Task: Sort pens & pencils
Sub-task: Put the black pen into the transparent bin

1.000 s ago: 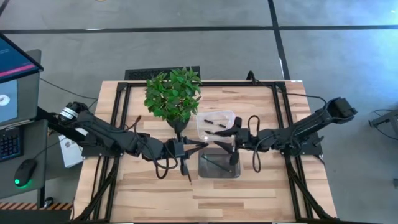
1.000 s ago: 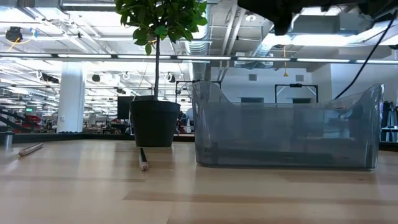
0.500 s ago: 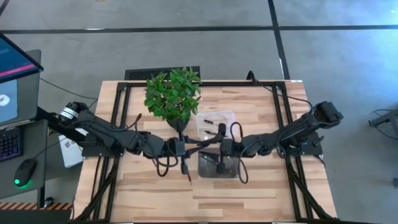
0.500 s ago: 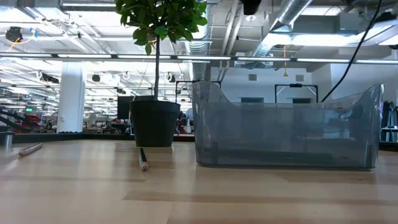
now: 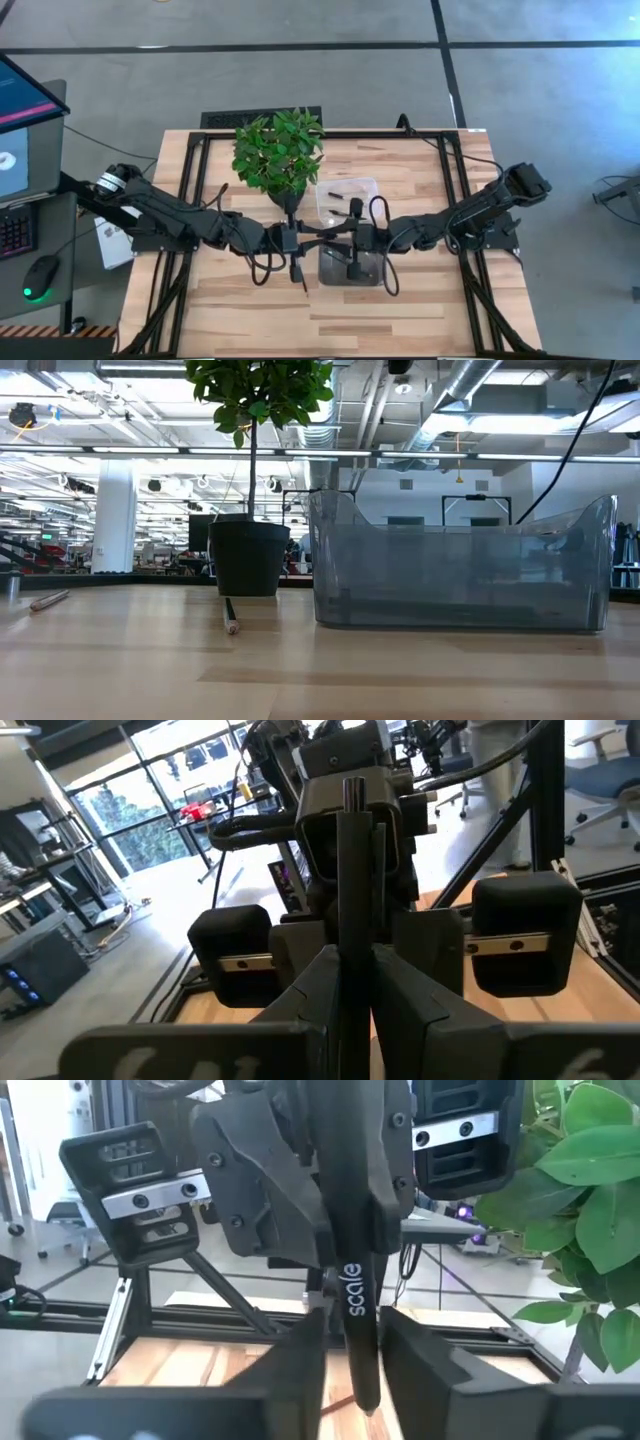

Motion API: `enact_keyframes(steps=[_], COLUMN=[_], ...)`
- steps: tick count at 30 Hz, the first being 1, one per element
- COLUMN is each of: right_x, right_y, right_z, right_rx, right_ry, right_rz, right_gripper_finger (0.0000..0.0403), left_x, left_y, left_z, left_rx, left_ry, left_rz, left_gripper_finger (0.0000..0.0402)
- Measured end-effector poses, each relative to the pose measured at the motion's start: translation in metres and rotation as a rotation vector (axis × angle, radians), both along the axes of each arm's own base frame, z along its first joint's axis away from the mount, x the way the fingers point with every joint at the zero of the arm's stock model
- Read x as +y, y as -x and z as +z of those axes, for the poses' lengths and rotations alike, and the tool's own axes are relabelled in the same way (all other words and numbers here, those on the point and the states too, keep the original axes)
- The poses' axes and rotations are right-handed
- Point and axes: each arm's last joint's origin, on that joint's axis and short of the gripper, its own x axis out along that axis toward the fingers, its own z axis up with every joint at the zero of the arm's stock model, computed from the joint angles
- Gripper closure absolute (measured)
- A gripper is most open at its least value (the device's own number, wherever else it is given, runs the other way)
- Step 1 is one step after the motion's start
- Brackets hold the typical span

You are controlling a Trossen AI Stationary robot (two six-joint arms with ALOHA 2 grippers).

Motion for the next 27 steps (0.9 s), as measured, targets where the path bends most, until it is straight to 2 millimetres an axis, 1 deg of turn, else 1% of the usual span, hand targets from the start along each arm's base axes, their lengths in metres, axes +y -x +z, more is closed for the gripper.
enact_keyframes(steps=[3,5,17,21,24,27], right_x=[-0.0001,-0.0001,-0.0002,-0.0002,0.0001,0.0006], right_y=[0.0000,0.0000,0.0000,0.0000,0.0001,0.0002], right_z=[-0.0001,-0.0002,-0.0013,-0.0017,-0.0024,-0.0030], right_rx=[0.001,0.002,0.013,0.018,0.024,0.030], right_ry=[0.007,0.011,0.021,0.023,0.025,0.024], right_rz=[-0.001,-0.003,-0.008,-0.008,-0.005,0.003], right_gripper_finger=[0.0329,0.0347,0.0348,0.0347,0.0346,0.0346], left_x=[0.0000,0.0001,0.0003,0.0002,-0.0010,-0.0028], left_y=[0.0000,0.0000,0.0000,-0.0001,-0.0004,0.0002], left_z=[-0.0002,-0.0002,-0.0007,-0.0011,-0.0021,-0.0023], left_rx=[0.002,0.001,0.005,0.012,0.026,0.030], left_ry=[0.003,0.006,0.007,-0.021,-0.056,-0.081], left_rz=[0.002,0.002,0.003,-0.002,-0.066,-0.085], left_gripper_finger=[0.0370,0.0370,0.0370,0.0368,0.0355,0.0330])
